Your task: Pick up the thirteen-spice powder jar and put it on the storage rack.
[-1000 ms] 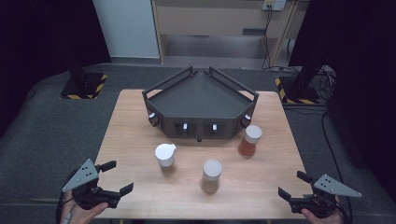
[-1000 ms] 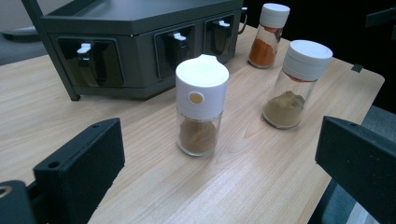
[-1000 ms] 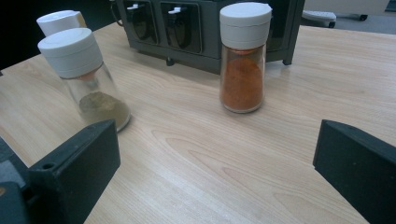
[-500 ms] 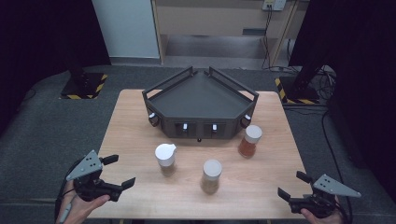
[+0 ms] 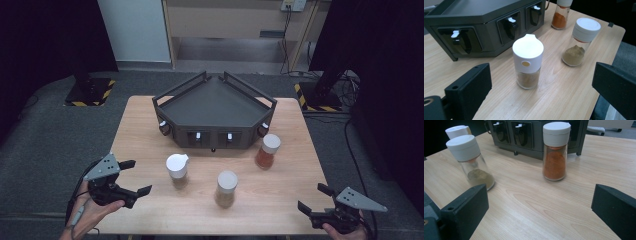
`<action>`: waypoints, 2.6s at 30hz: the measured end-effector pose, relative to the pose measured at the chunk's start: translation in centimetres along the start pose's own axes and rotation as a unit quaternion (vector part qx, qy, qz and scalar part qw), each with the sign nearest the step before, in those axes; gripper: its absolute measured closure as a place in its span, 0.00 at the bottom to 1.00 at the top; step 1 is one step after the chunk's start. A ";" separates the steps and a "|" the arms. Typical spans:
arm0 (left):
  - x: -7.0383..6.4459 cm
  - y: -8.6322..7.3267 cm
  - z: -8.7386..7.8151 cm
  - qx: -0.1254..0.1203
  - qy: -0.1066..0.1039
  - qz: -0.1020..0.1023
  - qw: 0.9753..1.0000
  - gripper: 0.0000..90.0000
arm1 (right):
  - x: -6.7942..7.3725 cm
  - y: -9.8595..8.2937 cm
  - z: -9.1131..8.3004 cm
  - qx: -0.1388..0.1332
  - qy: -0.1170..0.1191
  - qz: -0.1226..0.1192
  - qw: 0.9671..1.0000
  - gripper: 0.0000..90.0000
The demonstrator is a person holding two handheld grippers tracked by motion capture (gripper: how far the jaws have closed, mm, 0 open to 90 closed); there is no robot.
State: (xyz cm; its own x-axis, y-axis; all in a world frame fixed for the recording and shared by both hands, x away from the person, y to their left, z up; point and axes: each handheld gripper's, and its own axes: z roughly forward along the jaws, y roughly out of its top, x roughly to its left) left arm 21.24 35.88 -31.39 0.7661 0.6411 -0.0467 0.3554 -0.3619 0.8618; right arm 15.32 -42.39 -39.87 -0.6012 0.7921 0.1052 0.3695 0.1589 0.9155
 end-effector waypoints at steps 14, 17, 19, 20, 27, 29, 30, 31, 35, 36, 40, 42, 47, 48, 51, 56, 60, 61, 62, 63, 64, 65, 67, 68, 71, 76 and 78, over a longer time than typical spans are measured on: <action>2.0 1.5 2.1 0.019 -0.016 0.004 1.000 0.02 | -0.1 0.0 0.0 0.001 0.003 0.000 1.000 0.03; 2.2 1.7 2.5 0.020 -0.016 0.003 1.000 0.02 | -0.2 0.0 0.1 0.002 0.004 -0.002 1.000 0.03; 2.5 1.9 3.0 0.021 -0.017 0.003 1.000 0.02 | -0.1 0.1 0.1 0.003 0.005 -0.003 1.000 0.03; 2.5 1.9 3.0 0.021 -0.017 0.003 1.000 0.02 | -0.1 0.0 0.1 0.003 0.005 -0.003 1.000 0.03; 3.1 2.9 4.3 0.029 -0.022 0.006 0.999 0.02 | -0.1 0.1 0.2 0.005 0.005 -0.003 1.000 0.03; 3.2 3.0 4.5 0.031 -0.023 0.006 0.999 0.02 | -0.1 0.1 0.2 0.004 0.005 -0.003 1.000 0.03; 3.3 3.1 4.6 0.032 -0.023 0.006 0.999 0.02 | -0.2 0.0 0.2 0.004 0.005 -0.001 1.000 0.03; 3.4 3.2 4.8 0.034 -0.023 0.007 0.999 0.02 | -0.2 0.0 0.2 0.004 0.005 -0.001 1.000 0.03; 3.6 3.4 5.3 0.039 -0.026 0.007 0.999 0.02 | -0.2 0.1 0.2 0.005 0.005 -0.001 1.000 0.03; 3.6 3.4 5.5 0.039 -0.027 0.007 0.999 0.02 | -0.2 0.1 0.2 0.005 0.005 -0.001 1.000 0.03; 3.8 3.6 6.1 0.041 -0.031 0.008 0.999 0.02 | -0.1 0.1 0.2 0.005 0.005 -0.002 1.000 0.03; 3.8 3.7 6.2 0.043 -0.030 0.008 0.999 0.02 | -0.1 0.1 0.2 0.005 0.005 -0.002 1.000 0.03; 4.0 3.9 6.9 0.046 -0.033 0.009 0.998 0.02 | -0.1 0.1 0.2 0.006 0.005 -0.002 1.000 0.03; 4.0 4.0 7.1 0.047 -0.034 0.008 0.998 0.02 | -0.2 0.1 0.2 0.006 0.006 -0.002 1.000 0.03; 4.1 4.0 7.5 0.049 -0.037 0.007 0.998 0.02 | -0.2 0.1 0.1 0.006 0.006 -0.001 1.000 0.03; 4.2 4.4 8.4 0.057 -0.040 0.010 0.998 0.03 | -0.1 0.1 0.2 0.006 0.006 -0.002 1.000 0.03; 4.3 4.6 8.9 0.062 -0.041 0.010 0.997 0.03 | -0.1 0.1 0.2 0.006 0.006 -0.002 1.000 0.03; 4.3 4.6 9.0 0.063 -0.043 0.010 0.997 0.04 | -0.1 0.1 0.2 0.007 0.006 -0.001 1.000 0.03; 4.3 4.6 9.2 0.064 -0.043 0.009 0.997 0.04 | -0.1 0.1 0.2 0.007 0.006 -0.001 1.000 0.03; 4.3 4.6 9.4 0.067 -0.043 0.009 0.997 0.04 | -0.1 0.1 0.2 0.007 0.006 -0.001 1.000 0.03; 4.3 4.6 9.6 0.069 -0.045 0.009 0.997 0.04 | -0.1 0.1 0.2 0.007 0.006 -0.001 1.000 0.03; 4.3 4.6 9.8 0.070 -0.046 0.008 0.996 0.04 | -0.2 0.1 0.2 0.007 0.006 -0.002 1.000 0.03; 4.3 4.6 10.0 0.073 -0.047 0.010 0.996 0.04 | -0.1 0.1 0.2 0.007 0.006 -0.002 1.000 0.03; 4.3 4.6 10.2 0.074 -0.047 0.010 0.996 0.04 | -0.1 0.1 0.2 0.007 0.006 -0.002 1.000 0.03; 4.3 4.6 10.6 0.075 -0.048 0.009 0.996 0.04 | -0.1 0.1 0.2 0.007 0.006 -0.002 1.000 0.03; 4.4 4.5 11.3 0.079 -0.051 0.007 0.996 0.04 | -0.1 0.1 0.2 0.008 0.006 -0.002 1.000 0.03; 4.3 4.5 11.6 0.082 -0.052 0.008 0.995 0.04 | -0.1 0.1 0.2 0.008 0.006 -0.002 1.000 0.03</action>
State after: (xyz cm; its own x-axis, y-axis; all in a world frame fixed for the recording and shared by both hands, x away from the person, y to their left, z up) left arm 32.37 29.20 -33.51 0.8208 0.5635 -0.0933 0.4185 -0.4820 0.7698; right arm 15.57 -42.35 -39.83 -0.6115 0.7841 0.1058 0.3782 0.1722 0.9096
